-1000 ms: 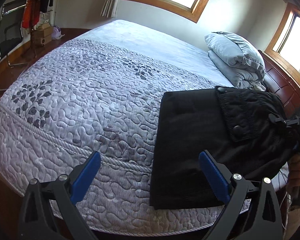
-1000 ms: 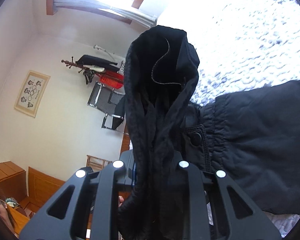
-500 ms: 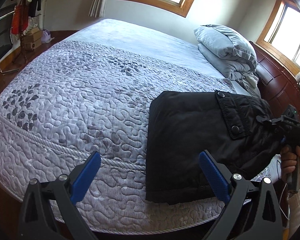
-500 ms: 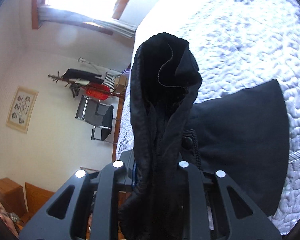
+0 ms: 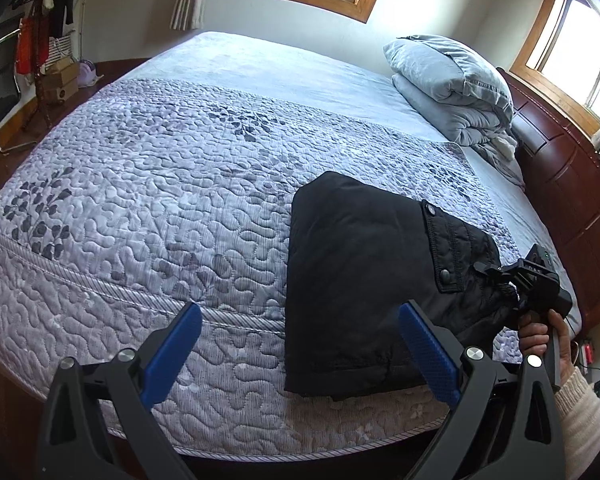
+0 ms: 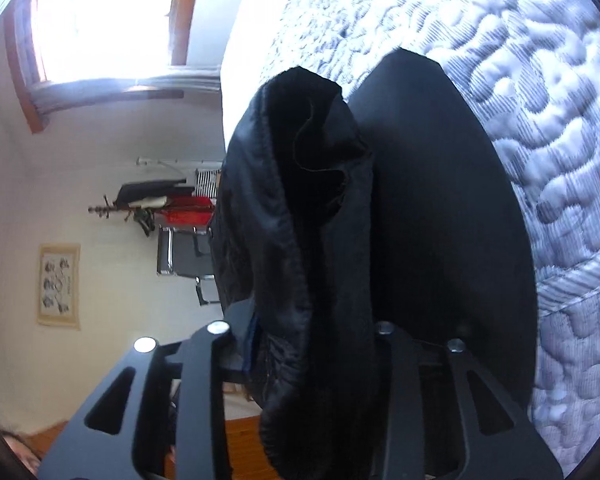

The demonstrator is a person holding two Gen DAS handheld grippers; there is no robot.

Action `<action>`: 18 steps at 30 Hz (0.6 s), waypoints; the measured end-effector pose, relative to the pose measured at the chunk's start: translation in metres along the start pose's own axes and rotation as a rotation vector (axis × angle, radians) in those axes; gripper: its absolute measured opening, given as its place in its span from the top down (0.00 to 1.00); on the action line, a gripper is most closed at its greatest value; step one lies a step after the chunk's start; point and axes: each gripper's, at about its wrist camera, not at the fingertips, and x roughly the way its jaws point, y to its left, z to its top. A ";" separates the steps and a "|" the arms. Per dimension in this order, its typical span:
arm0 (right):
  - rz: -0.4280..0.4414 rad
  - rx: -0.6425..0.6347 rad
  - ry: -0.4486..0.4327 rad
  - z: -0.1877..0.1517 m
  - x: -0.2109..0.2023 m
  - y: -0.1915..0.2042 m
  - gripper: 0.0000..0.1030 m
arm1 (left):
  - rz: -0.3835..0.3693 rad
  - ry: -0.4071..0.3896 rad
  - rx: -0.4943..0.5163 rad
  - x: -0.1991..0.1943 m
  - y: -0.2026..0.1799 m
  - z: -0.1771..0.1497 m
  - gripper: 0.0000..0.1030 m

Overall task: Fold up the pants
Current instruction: 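Fold the held edge over onto the bundle and open the right tool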

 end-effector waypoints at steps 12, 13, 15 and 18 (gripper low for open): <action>0.007 -0.062 -0.015 -0.023 -0.035 0.008 0.27 | -0.020 0.006 0.051 -0.002 -0.024 -0.004 0.04; -0.001 -0.064 -0.017 -0.025 -0.035 0.007 0.29 | -0.020 0.006 0.057 -0.002 -0.026 -0.004 0.04; -0.020 -0.068 -0.025 -0.029 -0.037 0.006 0.38 | -0.021 0.005 0.069 -0.003 -0.030 -0.005 0.04; -0.043 -0.078 -0.042 -0.032 -0.042 0.003 0.61 | -0.022 0.006 0.082 -0.003 -0.035 -0.006 0.04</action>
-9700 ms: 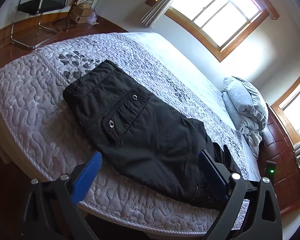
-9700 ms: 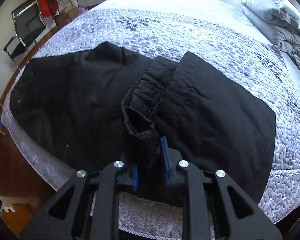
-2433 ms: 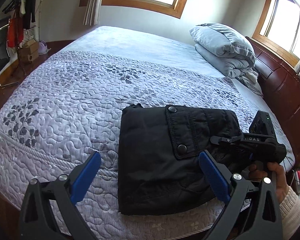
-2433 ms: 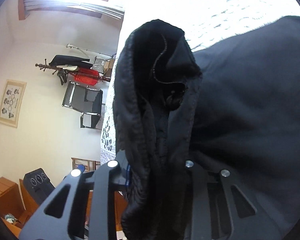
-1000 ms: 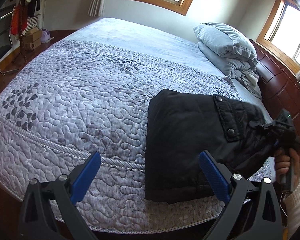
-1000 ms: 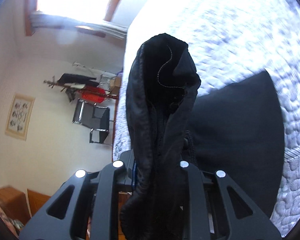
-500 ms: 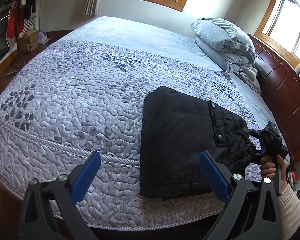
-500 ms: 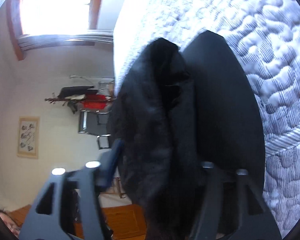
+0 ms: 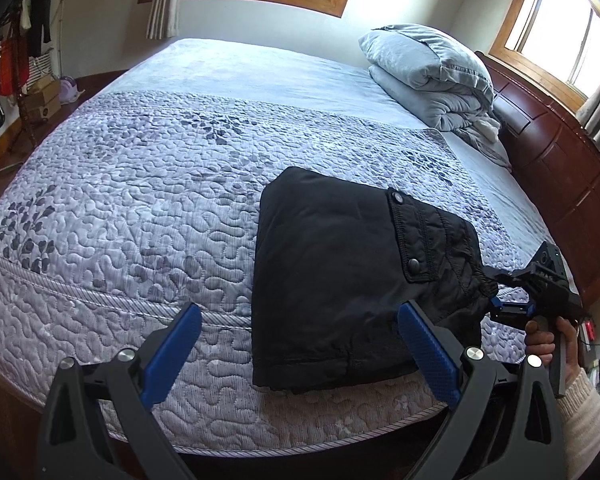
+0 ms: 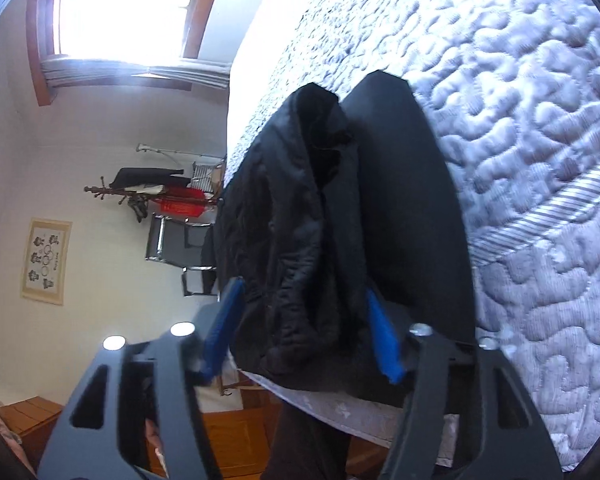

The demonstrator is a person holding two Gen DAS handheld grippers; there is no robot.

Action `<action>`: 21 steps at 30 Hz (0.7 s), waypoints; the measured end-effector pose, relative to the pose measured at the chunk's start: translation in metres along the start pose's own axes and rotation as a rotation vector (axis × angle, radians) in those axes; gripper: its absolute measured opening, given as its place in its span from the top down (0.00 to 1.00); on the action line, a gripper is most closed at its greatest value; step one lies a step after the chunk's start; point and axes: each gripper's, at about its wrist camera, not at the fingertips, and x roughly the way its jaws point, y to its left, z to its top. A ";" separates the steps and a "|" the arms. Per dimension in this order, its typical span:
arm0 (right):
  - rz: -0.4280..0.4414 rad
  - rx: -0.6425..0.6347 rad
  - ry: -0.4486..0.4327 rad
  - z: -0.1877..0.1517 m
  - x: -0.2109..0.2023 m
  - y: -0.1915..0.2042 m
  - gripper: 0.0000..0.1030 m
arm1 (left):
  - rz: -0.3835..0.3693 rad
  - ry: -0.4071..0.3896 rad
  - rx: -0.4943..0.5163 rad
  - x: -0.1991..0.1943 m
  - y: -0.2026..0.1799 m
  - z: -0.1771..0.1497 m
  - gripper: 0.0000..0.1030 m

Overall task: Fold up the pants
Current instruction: 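Fold the held edge over onto the bundle and open the right tool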

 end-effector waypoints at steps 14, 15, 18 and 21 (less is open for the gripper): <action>-0.057 -0.040 -0.008 -0.008 -0.013 -0.014 0.78 | -0.007 0.044 -0.045 0.012 0.010 -0.004 0.04; -0.058 -0.033 -0.005 -0.009 -0.011 -0.015 0.78 | -0.006 0.050 -0.053 0.014 0.011 -0.004 0.04; -0.046 -0.017 -0.007 -0.009 -0.010 -0.018 0.76 | -0.018 0.066 -0.093 0.021 0.019 -0.004 0.04; -0.042 -0.021 -0.008 -0.009 -0.013 -0.022 0.75 | -0.029 0.081 -0.132 0.026 0.027 -0.003 0.04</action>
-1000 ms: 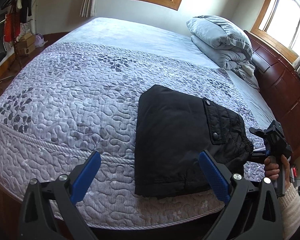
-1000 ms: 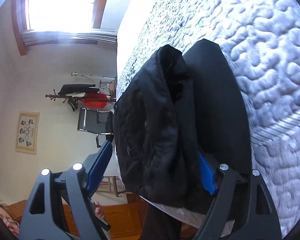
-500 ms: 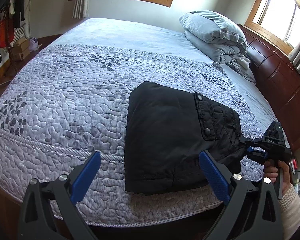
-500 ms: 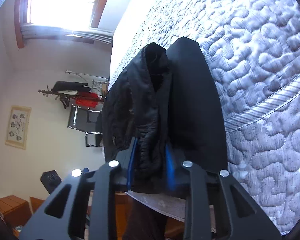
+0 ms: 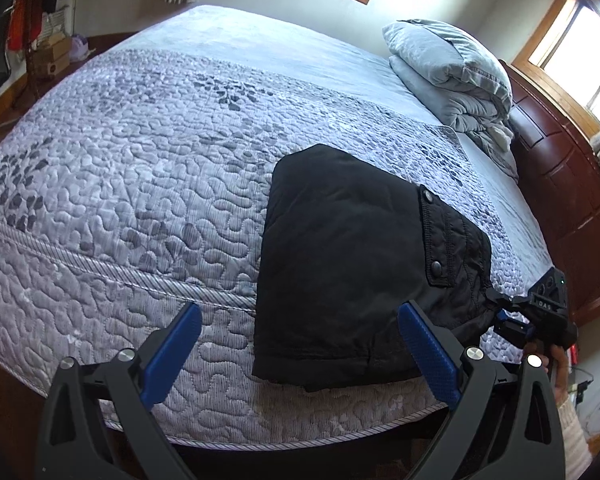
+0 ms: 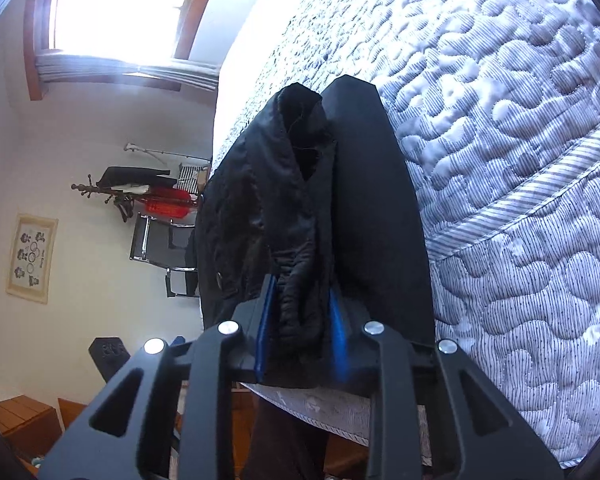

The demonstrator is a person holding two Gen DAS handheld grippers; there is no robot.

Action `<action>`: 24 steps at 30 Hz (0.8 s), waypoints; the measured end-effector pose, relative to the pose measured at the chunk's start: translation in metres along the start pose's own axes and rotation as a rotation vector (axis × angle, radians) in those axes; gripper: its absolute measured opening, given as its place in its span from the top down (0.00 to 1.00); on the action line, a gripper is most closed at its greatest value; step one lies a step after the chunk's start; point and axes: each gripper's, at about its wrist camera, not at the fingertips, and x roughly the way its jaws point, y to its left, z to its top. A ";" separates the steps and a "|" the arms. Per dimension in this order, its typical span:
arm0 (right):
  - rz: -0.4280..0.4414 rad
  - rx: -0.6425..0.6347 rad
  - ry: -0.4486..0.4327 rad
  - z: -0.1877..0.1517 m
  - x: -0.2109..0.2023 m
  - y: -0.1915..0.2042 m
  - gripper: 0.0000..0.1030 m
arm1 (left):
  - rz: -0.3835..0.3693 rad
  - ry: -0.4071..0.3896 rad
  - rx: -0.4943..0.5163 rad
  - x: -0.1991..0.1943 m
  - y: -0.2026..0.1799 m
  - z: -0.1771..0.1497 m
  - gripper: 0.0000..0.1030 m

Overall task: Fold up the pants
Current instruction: 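Fold the held edge over onto the bundle and open the right tool, then grasp the folded bundle with the left tool while the right tool grasps its other side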

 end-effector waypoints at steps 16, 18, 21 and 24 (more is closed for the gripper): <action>0.003 -0.064 -0.139 0.010 -0.083 0.011 0.35 | -0.647 0.213 -0.252 0.046 0.072 0.046 0.04; 0.016 -0.064 -0.137 0.010 -0.086 0.008 0.35 | -0.742 0.293 -0.265 0.062 0.076 0.047 0.04; 0.060 -0.073 -0.106 0.010 -0.080 0.003 0.29 | -0.753 0.381 -0.255 0.087 0.079 0.048 0.04; 0.061 -0.073 -0.071 0.010 -0.068 0.000 0.28 | -0.710 0.463 -0.224 0.112 0.076 0.048 0.04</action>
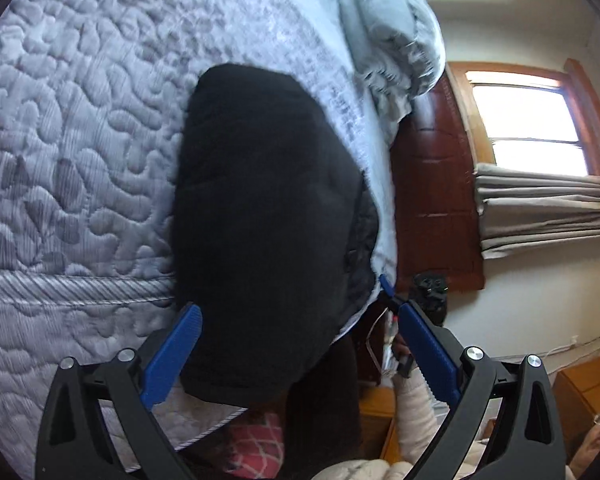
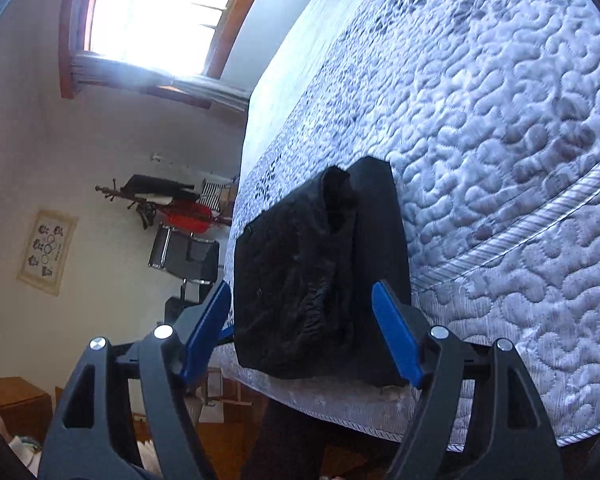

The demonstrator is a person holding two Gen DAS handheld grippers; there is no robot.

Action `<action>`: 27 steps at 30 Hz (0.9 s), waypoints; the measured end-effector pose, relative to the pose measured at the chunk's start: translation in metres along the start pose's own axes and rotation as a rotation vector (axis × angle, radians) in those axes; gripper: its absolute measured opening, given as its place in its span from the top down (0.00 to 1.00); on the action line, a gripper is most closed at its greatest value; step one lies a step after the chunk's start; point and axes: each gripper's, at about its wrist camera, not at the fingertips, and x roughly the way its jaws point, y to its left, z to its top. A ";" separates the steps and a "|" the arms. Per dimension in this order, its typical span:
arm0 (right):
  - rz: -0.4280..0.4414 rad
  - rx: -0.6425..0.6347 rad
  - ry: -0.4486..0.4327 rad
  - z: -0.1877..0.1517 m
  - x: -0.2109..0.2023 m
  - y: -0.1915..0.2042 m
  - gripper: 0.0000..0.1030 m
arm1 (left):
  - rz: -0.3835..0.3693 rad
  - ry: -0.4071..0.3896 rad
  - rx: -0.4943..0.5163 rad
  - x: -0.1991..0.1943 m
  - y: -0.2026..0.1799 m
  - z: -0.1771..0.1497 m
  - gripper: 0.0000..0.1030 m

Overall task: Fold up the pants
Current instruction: 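Grasp the folded bundle with the left tool while the right tool grasps its other side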

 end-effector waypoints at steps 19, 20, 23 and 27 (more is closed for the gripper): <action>0.045 0.054 0.173 0.012 0.040 -0.045 0.17 | -0.024 0.202 0.002 0.063 0.029 0.038 0.04; 0.046 0.054 0.180 0.013 0.041 -0.047 0.17 | -0.021 0.211 0.007 0.066 0.029 0.040 0.04; 0.049 0.062 0.203 0.015 0.045 -0.054 0.17 | -0.028 0.234 0.006 0.070 0.029 0.044 0.04; 0.077 0.066 0.223 0.017 0.049 -0.062 0.16 | -0.058 0.255 0.005 0.073 0.030 0.047 0.04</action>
